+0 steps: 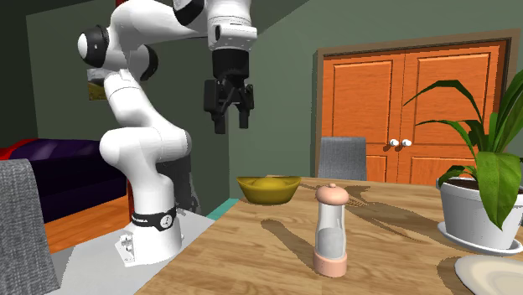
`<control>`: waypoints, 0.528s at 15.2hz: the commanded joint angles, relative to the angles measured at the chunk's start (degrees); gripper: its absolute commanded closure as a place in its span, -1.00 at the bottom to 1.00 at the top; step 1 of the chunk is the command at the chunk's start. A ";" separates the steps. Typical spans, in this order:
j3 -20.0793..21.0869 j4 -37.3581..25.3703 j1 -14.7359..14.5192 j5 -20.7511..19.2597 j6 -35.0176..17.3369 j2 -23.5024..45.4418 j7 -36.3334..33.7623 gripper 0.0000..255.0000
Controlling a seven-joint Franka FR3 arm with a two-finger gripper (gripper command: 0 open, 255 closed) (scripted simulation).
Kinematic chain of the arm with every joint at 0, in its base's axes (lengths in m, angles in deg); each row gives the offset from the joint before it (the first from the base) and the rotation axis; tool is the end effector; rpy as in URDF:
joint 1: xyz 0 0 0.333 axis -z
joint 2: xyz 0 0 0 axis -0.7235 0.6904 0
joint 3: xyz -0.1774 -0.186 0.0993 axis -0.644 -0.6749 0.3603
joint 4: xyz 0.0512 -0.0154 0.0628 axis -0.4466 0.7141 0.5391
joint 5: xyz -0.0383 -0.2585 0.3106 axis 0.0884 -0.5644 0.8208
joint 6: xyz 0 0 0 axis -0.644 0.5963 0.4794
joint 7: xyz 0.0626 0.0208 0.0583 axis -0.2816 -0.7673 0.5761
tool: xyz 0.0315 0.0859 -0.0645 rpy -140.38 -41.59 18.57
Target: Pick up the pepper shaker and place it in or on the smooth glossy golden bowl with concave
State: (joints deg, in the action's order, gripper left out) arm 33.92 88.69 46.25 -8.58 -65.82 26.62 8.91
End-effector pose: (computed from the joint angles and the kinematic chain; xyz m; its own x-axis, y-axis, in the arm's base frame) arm 0.3608 0.0006 0.5004 0.9892 0.1364 -0.0544 0.1296 -0.9850 -0.1135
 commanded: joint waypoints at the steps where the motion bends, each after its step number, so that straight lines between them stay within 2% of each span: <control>1: 0.00 0.00 0.00 0.00 0.00 0.00 0.00 -1.00; 8: 5.51 -5.52 -0.99 1.22 -9.28 14.72 -7.02 -1.00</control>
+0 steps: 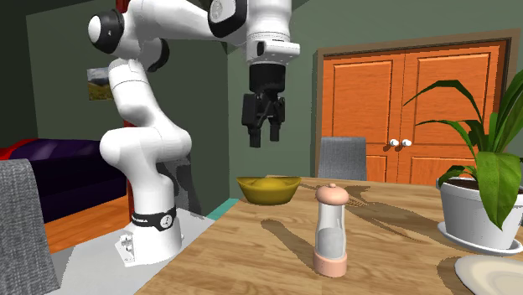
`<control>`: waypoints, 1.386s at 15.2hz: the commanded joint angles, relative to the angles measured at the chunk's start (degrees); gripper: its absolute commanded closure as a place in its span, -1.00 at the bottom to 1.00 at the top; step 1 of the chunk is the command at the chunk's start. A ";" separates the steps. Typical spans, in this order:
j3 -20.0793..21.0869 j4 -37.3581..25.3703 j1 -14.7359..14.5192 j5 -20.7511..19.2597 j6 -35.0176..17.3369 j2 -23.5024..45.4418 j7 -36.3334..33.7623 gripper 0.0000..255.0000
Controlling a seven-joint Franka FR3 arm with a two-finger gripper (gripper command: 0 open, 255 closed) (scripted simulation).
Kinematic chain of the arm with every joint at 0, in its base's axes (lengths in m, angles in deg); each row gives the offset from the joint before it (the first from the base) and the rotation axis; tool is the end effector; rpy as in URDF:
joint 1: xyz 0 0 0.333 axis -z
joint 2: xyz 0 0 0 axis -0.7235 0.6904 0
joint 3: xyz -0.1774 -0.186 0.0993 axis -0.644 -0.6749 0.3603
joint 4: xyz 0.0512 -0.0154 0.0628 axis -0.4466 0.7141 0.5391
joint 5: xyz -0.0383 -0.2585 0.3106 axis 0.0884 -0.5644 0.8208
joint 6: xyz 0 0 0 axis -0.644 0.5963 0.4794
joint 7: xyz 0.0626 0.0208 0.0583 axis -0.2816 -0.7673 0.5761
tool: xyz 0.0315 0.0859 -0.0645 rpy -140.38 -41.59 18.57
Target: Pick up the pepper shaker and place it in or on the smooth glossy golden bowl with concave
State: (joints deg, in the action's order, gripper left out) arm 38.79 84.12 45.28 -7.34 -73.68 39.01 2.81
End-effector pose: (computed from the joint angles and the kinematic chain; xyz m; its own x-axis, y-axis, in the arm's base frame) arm 0.4172 0.0437 0.4651 0.9928 0.0986 -0.0677 0.0932 -0.9925 -0.0789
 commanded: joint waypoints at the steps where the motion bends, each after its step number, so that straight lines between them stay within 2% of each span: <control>1: 1.34 -2.07 -0.09 -0.09 -2.51 4.55 -1.95 -1.00; 7: 4.90 -10.39 -0.42 -1.90 -7.59 18.25 -8.47 -1.00; 13: 6.86 -20.34 -1.17 -5.28 -9.72 31.03 -14.63 -1.00; 21: 6.89 -16.11 -1.30 -5.53 -15.45 32.55 -14.82 -1.00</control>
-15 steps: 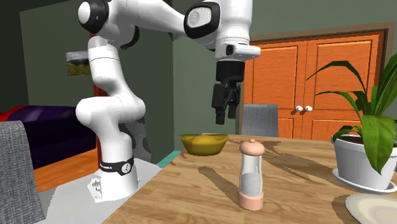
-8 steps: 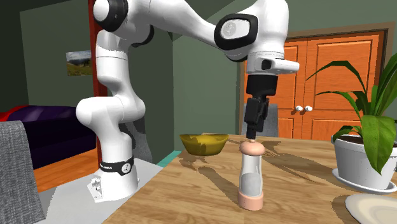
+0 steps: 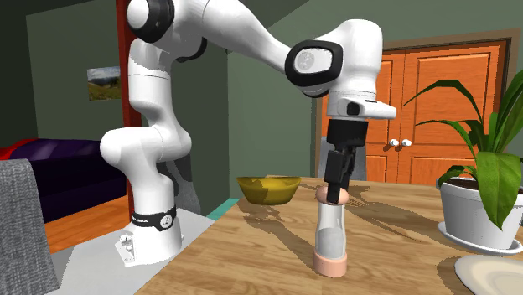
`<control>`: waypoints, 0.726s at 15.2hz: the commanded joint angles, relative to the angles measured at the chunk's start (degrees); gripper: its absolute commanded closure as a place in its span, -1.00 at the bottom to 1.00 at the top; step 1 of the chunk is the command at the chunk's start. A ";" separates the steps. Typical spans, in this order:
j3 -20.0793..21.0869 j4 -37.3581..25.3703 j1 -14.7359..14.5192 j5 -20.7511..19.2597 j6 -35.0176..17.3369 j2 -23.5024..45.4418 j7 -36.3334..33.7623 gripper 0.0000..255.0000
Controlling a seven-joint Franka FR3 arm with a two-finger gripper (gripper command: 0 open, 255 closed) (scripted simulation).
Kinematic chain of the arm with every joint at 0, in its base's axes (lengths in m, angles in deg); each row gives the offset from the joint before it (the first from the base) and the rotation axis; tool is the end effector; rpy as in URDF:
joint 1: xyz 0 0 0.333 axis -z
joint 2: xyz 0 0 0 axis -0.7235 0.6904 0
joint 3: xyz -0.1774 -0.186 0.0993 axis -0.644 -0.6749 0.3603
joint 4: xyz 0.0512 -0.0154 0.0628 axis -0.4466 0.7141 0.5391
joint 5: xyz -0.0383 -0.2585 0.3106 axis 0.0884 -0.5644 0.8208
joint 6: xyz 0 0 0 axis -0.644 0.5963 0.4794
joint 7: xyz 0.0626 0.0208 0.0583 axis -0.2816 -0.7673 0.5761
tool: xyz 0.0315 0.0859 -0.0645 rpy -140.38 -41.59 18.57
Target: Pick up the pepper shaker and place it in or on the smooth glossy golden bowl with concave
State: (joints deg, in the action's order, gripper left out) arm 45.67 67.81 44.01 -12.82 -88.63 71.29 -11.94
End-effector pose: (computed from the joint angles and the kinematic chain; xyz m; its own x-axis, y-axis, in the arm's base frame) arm 0.5391 0.1220 0.3458 0.9959 0.0100 -0.0898 0.0099 -0.9999 -0.0014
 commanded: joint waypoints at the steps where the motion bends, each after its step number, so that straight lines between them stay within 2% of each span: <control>1: 0.02 0.19 -0.02 -0.05 -0.49 0.27 -0.07 -1.00; 7: 0.02 0.19 -0.02 -0.05 -0.49 0.27 -0.07 -1.00; 8: 0.02 0.19 -0.02 -0.05 -0.49 0.27 -0.07 1.00; 11: 0.01 0.19 -0.02 -0.05 -0.47 0.25 -0.05 1.00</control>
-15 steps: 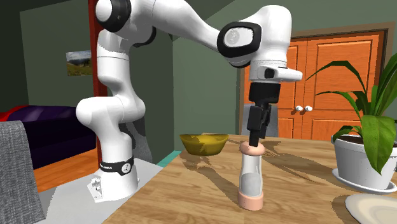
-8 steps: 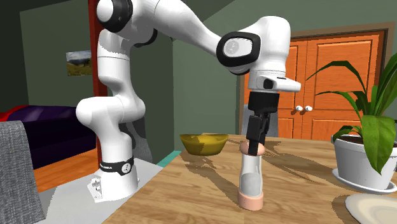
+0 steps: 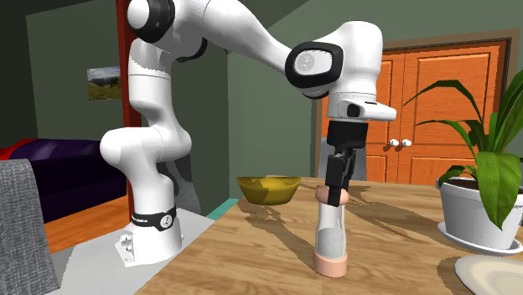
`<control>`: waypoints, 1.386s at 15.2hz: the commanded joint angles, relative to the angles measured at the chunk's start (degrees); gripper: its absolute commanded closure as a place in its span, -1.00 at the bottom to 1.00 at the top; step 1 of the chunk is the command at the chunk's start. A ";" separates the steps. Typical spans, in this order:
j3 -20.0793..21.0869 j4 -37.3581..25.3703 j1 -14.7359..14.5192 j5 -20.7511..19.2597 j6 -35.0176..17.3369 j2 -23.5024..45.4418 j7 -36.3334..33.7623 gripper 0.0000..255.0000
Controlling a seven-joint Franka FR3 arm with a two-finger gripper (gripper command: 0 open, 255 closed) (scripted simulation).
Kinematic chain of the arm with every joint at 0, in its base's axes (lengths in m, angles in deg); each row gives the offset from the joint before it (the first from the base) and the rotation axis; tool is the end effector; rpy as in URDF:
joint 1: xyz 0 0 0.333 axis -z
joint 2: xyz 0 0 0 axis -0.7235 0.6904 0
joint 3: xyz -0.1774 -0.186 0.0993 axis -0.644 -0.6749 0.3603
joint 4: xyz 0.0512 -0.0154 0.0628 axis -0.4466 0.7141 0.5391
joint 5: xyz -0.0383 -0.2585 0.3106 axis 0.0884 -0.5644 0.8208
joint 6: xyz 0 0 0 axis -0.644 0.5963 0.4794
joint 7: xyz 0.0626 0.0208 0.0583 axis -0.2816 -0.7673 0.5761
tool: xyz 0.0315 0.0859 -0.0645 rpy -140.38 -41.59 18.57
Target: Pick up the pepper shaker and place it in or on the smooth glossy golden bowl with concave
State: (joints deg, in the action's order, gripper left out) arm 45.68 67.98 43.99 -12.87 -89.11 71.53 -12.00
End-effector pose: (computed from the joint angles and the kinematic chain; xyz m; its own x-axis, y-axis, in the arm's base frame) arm 0.5393 0.1223 0.3429 0.9960 0.0098 -0.0885 0.0097 -1.0000 -0.0015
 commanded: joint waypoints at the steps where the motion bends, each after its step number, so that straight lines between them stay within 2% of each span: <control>1: 0.00 0.02 0.00 0.00 0.00 0.01 0.00 1.00; 6: 0.01 0.01 -0.01 0.00 -0.01 0.03 -0.01 1.00; 21: -0.09 -7.63 0.12 0.59 11.15 -3.54 0.28 1.00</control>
State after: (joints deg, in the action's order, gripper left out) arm 45.60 61.08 44.10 -12.29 -78.79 68.07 -11.72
